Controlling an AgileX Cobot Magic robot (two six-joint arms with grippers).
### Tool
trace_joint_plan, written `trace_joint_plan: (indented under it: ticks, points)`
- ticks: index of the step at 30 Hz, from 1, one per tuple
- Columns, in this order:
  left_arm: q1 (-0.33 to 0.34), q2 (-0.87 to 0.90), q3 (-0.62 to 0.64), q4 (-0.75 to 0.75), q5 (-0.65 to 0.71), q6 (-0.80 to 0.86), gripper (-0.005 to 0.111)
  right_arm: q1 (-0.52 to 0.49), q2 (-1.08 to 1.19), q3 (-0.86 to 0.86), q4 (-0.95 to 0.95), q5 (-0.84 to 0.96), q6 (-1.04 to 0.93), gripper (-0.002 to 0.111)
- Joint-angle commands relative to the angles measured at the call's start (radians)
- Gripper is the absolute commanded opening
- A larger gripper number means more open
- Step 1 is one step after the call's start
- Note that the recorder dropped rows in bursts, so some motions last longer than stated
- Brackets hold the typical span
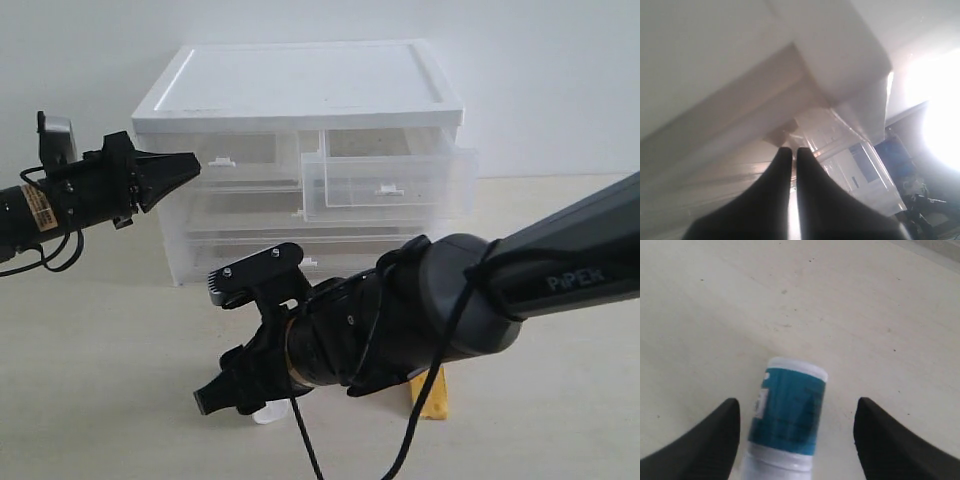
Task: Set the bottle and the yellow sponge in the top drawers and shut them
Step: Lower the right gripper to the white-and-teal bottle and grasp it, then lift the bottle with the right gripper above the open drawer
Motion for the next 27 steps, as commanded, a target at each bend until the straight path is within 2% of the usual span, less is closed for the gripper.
trace_joint_plan:
  ticks: [1, 5, 7, 10, 12, 13, 21, 27]
  points:
    - [-0.012, 0.008, -0.005, -0.016, -0.003, -0.006, 0.004, -0.001, 0.034, -0.033, 0.024, -0.030, -0.001, 0.058]
    - [-0.012, 0.008, -0.005, -0.016, -0.003, -0.001, 0.004, -0.001, 0.062, -0.044, 0.025, -0.030, -0.006, 0.058]
    - [-0.012, 0.008, -0.005, -0.016, -0.003, -0.001, 0.004, -0.001, 0.062, -0.042, 0.025, -0.014, -0.025, 0.053]
    - [-0.012, 0.008, -0.005, -0.019, -0.001, 0.006, 0.004, -0.001, 0.053, -0.042, 0.025, -0.014, -0.030, 0.031]
    - [-0.012, 0.008, -0.005, -0.019, 0.005, 0.006, 0.004, -0.001, 0.037, -0.042, 0.025, -0.022, -0.059, 0.007]
    - [-0.012, 0.008, -0.005, -0.019, 0.005, 0.006, 0.004, -0.001, 0.032, -0.042, 0.028, -0.024, -0.071, 0.000]
    - [-0.012, 0.008, -0.005, -0.023, 0.005, 0.009, 0.004, 0.058, -0.129, 0.011, 0.030, -0.021, -0.158, 0.000]
    - [-0.012, 0.008, -0.005, -0.023, 0.005, 0.009, 0.004, 0.079, -0.337, 0.086, 0.027, 0.067, -0.189, 0.000]
